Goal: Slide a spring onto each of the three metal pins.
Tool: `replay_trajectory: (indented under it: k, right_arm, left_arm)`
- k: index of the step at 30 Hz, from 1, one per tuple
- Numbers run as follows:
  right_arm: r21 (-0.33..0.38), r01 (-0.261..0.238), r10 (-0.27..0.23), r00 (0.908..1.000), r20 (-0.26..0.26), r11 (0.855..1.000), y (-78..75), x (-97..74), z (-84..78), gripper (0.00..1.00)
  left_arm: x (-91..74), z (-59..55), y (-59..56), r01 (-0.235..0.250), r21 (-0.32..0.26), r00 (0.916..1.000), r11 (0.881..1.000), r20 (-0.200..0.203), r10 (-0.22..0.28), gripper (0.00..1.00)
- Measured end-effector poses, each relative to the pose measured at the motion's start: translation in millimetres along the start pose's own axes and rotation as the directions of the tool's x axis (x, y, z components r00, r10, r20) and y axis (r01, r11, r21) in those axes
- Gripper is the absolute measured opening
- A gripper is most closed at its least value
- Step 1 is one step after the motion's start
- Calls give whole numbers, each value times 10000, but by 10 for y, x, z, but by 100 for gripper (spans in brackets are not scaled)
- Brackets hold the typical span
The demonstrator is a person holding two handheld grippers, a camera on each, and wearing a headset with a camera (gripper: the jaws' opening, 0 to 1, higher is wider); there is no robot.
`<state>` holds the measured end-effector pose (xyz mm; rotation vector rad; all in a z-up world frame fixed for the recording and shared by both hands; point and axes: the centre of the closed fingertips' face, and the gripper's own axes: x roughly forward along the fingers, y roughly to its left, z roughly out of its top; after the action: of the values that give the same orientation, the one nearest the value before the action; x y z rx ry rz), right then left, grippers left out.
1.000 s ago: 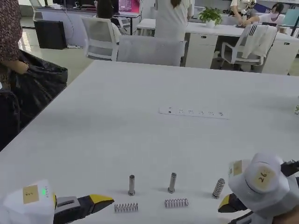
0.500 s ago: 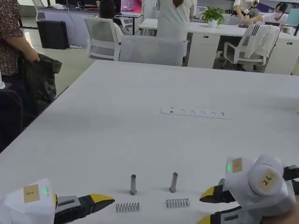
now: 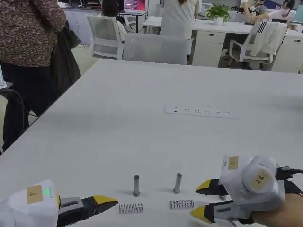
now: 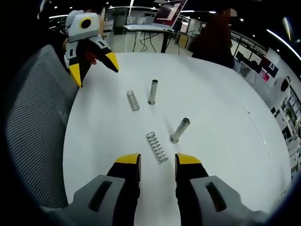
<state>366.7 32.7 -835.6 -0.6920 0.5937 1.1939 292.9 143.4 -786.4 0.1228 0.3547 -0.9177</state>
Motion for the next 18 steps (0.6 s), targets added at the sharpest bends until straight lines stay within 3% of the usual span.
replay_trajectory:
  k: [10, 18]
  right_arm:
    - [221, -624, 629, 9977, -269, 9978, 3, 241, -22, 23]
    - [380, -892, 908, 9949, -438, 9953, 24, 270, -70, 20]
  left_arm:
    - [-5, 8, 12, -30, 3, 10000, 10000, -13, 30, 38]
    - [15, 6, 18, -8, -8, 10000, 10000, -22, 8, 38]
